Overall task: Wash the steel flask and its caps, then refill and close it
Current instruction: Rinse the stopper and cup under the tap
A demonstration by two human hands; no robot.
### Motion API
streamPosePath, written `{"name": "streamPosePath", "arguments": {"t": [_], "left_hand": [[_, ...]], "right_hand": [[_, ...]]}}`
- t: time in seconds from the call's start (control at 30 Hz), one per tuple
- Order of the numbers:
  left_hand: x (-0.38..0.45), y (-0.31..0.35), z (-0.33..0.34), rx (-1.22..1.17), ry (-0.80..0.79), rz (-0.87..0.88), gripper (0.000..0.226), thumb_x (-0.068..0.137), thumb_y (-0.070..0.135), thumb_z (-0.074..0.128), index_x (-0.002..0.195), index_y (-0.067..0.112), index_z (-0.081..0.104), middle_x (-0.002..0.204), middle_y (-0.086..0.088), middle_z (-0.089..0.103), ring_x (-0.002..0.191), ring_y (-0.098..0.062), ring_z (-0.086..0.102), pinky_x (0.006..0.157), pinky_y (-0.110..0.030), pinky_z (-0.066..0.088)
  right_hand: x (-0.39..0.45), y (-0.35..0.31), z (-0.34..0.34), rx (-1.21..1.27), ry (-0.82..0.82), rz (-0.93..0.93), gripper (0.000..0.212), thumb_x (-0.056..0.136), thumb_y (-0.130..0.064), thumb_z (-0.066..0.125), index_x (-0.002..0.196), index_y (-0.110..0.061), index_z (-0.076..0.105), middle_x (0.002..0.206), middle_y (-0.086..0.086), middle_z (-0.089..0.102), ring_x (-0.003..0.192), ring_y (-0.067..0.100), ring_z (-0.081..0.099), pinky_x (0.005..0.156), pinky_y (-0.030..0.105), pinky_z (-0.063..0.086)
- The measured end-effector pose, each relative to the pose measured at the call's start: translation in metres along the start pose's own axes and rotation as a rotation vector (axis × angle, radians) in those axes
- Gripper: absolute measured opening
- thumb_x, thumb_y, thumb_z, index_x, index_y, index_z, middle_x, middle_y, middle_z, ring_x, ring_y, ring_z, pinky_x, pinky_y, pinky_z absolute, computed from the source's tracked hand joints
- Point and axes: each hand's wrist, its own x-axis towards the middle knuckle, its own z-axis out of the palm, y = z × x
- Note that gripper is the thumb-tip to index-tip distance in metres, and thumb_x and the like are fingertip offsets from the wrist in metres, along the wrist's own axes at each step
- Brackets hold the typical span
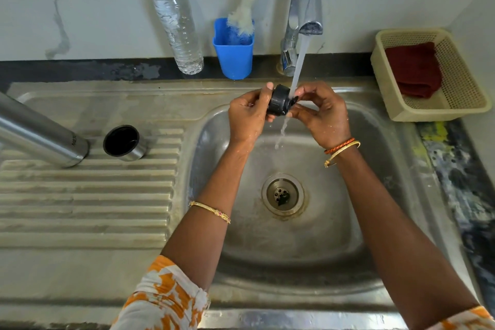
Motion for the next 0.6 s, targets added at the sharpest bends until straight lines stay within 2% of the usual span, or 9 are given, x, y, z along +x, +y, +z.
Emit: {"name": "streamPosePath", "arguments": {"t": [0.2, 0.33, 0.4, 0.43, 0.5, 0.6], "left_hand": [[-0.003, -0.006, 0.004, -0.026, 0.004, 0.041, 0.018, 0.094, 0.017, 0.063, 0.093, 0.001, 0.07, 0.073, 0.005, 0.068, 0.06, -0.002, 0.068, 0.05, -0.015, 0.051], [-0.002, -0.008, 0.003, -0.04, 0.019, 0.019, 0.023, 0.094, 0.019, 0.062, 0.099, -0.002, 0.07, 0.079, -0.003, 0.07, 0.063, -0.007, 0.069, 0.05, -0.017, 0.052], [-0.002, -0.006, 0.0, -0.028, 0.019, -0.011, 0.022, 0.094, 0.022, 0.062, 0.096, 0.002, 0.07, 0.078, -0.002, 0.07, 0.061, -0.007, 0.069, 0.048, -0.017, 0.051], [-0.003, -0.003, -0.001, -0.012, 0.017, -0.055, 0.021, 0.094, 0.025, 0.063, 0.091, 0.006, 0.069, 0.075, -0.002, 0.069, 0.057, -0.007, 0.067, 0.047, -0.017, 0.05], [-0.004, 0.003, -0.003, 0.016, -0.009, -0.248, 0.026, 0.094, 0.034, 0.061, 0.083, 0.011, 0.066, 0.068, -0.002, 0.066, 0.049, -0.007, 0.059, 0.043, -0.018, 0.046], [-0.006, 0.014, -0.009, 0.011, -0.123, -0.598, 0.035, 0.099, 0.045, 0.045, 0.086, 0.016, 0.061, 0.065, -0.002, 0.055, 0.044, -0.006, 0.043, 0.036, -0.015, 0.034]], "right_hand": [[-0.002, 0.002, -0.002, 0.059, 0.0, 0.031, 0.04, 0.072, 0.012, 0.072, 0.102, -0.011, 0.059, 0.106, 0.018, 0.061, 0.099, 0.026, 0.064, 0.087, 0.036, 0.055], [-0.001, 0.001, -0.002, 0.032, -0.029, 0.047, 0.04, 0.073, 0.011, 0.071, 0.102, -0.013, 0.058, 0.108, 0.017, 0.061, 0.101, 0.025, 0.063, 0.088, 0.031, 0.055], [0.0, -0.001, -0.001, 0.039, -0.063, 0.074, 0.04, 0.073, 0.011, 0.071, 0.103, -0.013, 0.058, 0.109, 0.017, 0.06, 0.098, 0.019, 0.063, 0.087, 0.024, 0.053], [0.001, -0.002, -0.001, 0.056, -0.092, 0.109, 0.041, 0.072, 0.011, 0.072, 0.104, -0.012, 0.059, 0.109, 0.018, 0.06, 0.095, 0.013, 0.062, 0.085, 0.019, 0.052], [0.001, -0.005, -0.001, 0.098, -0.167, 0.191, 0.042, 0.071, 0.007, 0.075, 0.108, -0.007, 0.061, 0.111, 0.018, 0.059, 0.087, 0.008, 0.063, 0.082, 0.018, 0.052], [-0.002, -0.007, 0.001, 0.13, -0.262, 0.271, 0.045, 0.079, -0.001, 0.072, 0.122, -0.009, 0.06, 0.119, 0.017, 0.055, 0.085, 0.017, 0.065, 0.075, 0.024, 0.057]]}}
